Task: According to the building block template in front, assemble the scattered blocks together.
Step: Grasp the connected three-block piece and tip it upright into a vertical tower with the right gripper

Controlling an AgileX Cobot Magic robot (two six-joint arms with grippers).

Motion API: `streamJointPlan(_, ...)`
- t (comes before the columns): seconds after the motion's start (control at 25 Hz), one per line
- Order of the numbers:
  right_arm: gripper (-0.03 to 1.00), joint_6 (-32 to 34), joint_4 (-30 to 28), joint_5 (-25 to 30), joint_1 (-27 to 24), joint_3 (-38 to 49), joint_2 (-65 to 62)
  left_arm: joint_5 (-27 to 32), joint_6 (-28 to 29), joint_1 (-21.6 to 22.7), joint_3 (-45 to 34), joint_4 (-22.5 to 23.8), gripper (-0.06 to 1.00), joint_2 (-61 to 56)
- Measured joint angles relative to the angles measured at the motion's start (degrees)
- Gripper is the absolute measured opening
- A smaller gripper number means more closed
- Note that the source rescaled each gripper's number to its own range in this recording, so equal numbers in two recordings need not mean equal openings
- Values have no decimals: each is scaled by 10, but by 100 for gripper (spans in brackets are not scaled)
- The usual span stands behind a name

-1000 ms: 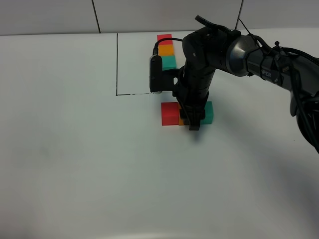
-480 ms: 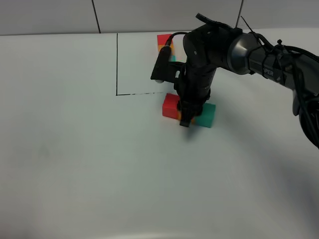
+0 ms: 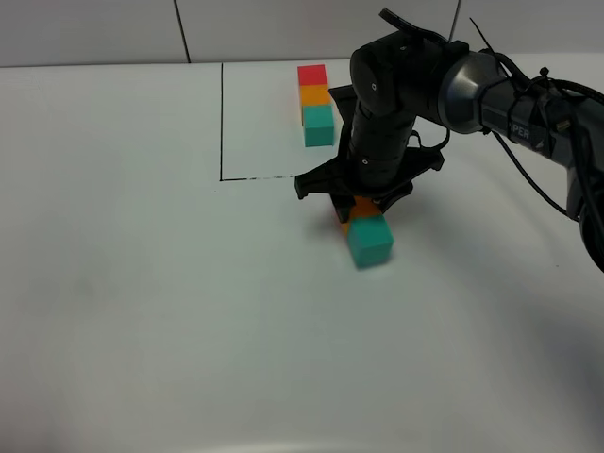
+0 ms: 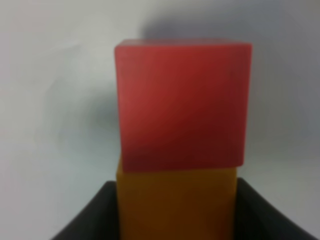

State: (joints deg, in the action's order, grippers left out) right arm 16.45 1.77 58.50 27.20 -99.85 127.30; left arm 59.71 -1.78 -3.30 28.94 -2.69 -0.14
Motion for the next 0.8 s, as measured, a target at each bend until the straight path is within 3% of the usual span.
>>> streamJointPlan(0.32, 1, 127, -18, 0, 20, 0, 2, 0, 0, 0, 0, 0, 74, 0)
streamJointPlan(0.8, 1, 113, -22, -1, 28, 0, 25, 0, 0, 0, 0, 0, 74, 0)
